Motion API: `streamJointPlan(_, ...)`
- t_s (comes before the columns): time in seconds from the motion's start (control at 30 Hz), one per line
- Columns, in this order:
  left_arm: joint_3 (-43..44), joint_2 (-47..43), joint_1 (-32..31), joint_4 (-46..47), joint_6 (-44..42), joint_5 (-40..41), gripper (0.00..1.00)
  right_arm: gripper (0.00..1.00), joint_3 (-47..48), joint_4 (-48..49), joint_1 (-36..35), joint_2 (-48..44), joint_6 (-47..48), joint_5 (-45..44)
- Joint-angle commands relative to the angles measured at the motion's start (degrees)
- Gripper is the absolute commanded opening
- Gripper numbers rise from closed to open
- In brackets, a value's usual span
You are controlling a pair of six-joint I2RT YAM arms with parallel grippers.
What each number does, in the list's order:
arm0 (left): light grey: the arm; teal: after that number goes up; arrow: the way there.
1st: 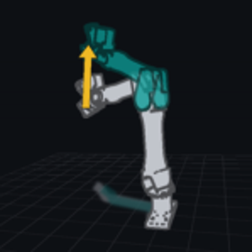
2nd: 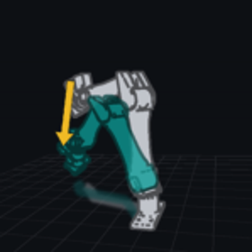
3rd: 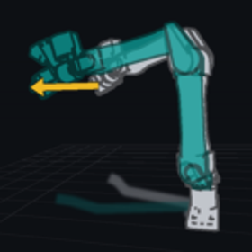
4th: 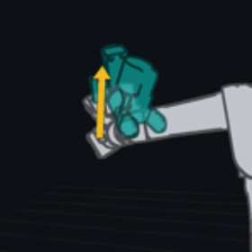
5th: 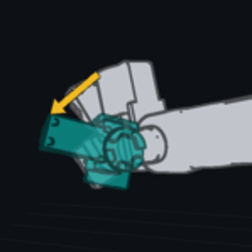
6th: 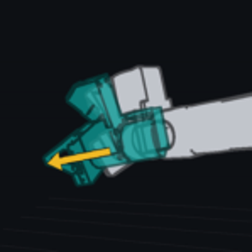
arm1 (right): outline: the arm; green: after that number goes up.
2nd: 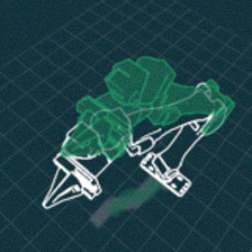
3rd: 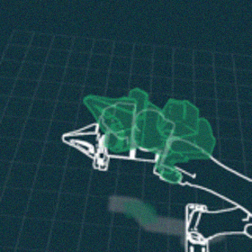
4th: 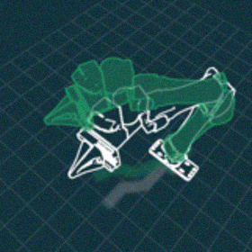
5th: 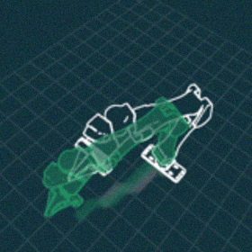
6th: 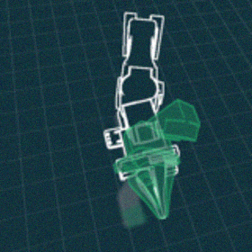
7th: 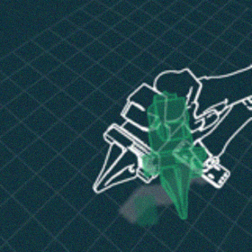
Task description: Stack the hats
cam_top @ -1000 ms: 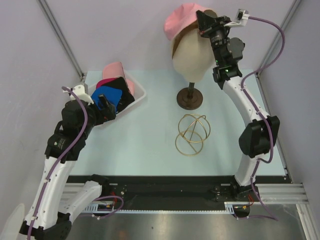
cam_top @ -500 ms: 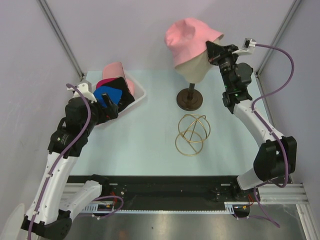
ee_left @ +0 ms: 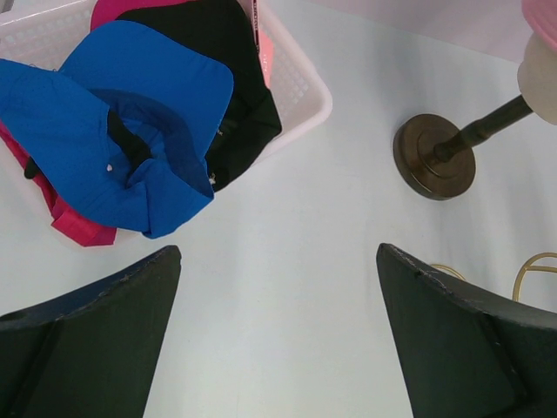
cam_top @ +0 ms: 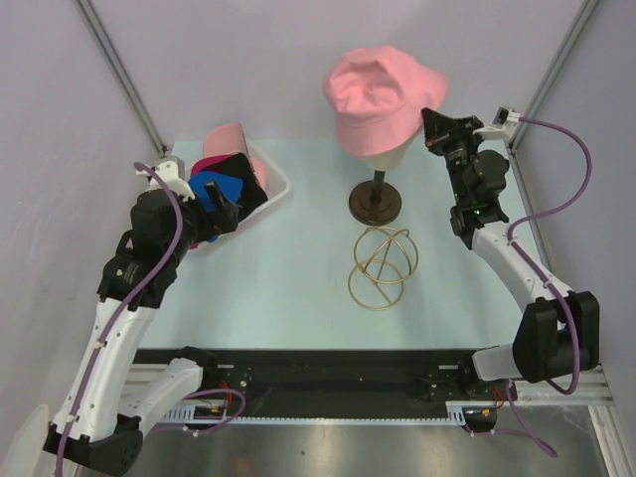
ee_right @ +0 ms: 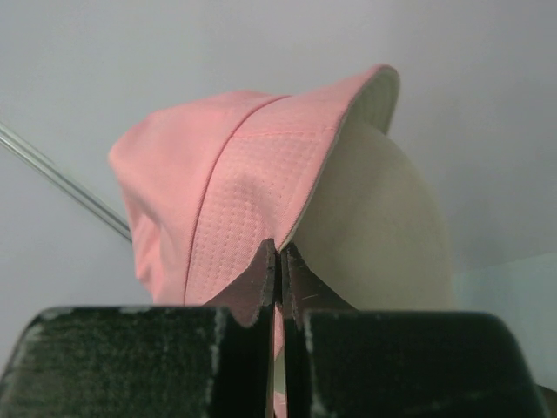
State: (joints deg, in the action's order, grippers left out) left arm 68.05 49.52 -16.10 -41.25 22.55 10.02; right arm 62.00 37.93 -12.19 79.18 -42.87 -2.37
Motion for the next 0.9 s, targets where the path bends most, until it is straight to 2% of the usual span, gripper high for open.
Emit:
streamJointPlan(0.0,1.12,-0.30,0.45,1.79,-0.40,-0.97,1.00,0.00,-4.69,-1.90,0.85,0.54,-3.88,-4.92)
streamJointPlan(0.47,1.03,-1.09,0.45,1.26,-0.48,-0.44,1.00,0.00,-8.82,-6.38,-1.70,5.02,-7.75,-7.21)
streamJointPlan(0.7,1.12,-0.91,0.54,1.70,-0.48,-0.44,1.00,0.00,-9.26,-1.65,-1.18,4.06,-4.07,0.07)
streamJointPlan(0.73,1.12,-0.74,0.45,1.62,-0.57,-0.53,1.00,0.03,-8.91,-1.55,-0.91,3.10,-3.28,1.22)
streamJointPlan(0.77,1.29,-0.65,0.45,1.62,-0.66,-0.53,1.00,0.23,-8.82,-1.63,-0.13,2.65,-1.70,3.93)
streamJointPlan(0.83,1.73,-0.30,0.54,1.62,-0.75,-0.53,1.00,0.46,-9.17,-2.51,0.41,0.47,-0.29,5.62)
streamJointPlan(0.87,1.82,-0.21,0.45,1.62,-0.75,-0.44,1.00,0.62,-9.52,-3.03,0.84,-0.42,1.11,6.49)
